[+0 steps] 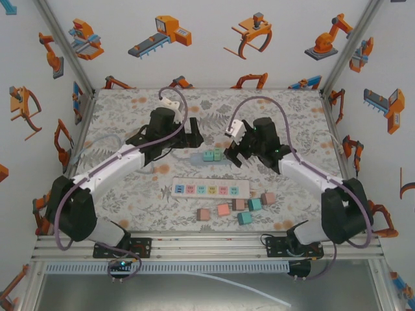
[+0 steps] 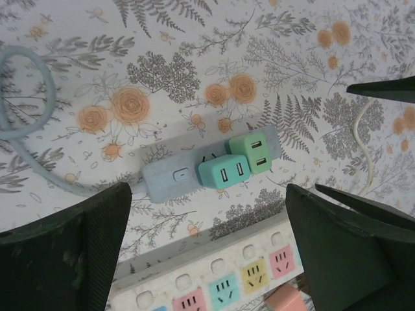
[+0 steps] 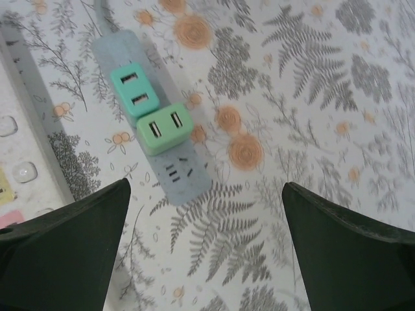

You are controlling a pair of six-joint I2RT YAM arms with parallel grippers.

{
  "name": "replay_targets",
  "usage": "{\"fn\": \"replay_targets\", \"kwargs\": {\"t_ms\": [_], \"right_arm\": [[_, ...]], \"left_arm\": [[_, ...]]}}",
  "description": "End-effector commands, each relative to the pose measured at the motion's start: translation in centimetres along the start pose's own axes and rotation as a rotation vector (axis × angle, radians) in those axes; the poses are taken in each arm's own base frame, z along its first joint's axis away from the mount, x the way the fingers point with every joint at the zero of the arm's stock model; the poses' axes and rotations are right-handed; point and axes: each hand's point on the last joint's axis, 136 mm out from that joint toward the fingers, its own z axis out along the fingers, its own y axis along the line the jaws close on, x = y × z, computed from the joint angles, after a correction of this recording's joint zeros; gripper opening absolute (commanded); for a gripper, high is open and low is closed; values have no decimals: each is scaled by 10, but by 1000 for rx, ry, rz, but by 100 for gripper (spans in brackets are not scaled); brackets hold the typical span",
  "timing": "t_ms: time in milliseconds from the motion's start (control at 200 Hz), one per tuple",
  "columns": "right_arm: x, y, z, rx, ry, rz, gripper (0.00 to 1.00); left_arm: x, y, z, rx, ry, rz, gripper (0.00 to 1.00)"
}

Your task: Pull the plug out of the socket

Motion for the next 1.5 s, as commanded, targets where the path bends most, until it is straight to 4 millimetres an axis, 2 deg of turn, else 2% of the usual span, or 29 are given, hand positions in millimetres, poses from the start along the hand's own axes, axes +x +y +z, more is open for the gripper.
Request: {"fn": "replay_targets", "kwargs": {"t_ms": [0,145,325,486,721,796,886,981,1167,1492], "right_arm": [[-16,22,11,-215,-104,-88,89],[-3,18,34,-252,-80,-55,89],[0,19,50,-316,-79,9,84],[6,23,60,-354,-86,44,78],[27,30,72,-364,-38,73,69],[30,31,75,-368,-34,87,67],[32,31,77,-366,-30,100,65],[33,30,78,-359,-28,101,65],[36,27,80,-337,-13,100,65],[39,24,83,-330,0,105,65]], "left_arm": [[3,-2,12,22,53,-82,91],[14,3,30,12,101,-109,84],[28,5,48,17,160,-108,81],[39,8,62,19,198,-133,72],[55,8,76,40,254,-124,66],[60,10,80,34,268,-121,57],[65,14,82,22,283,-122,52],[70,15,83,19,300,-118,42],[78,13,80,40,329,-113,38],[85,10,71,71,349,-85,37]]}}
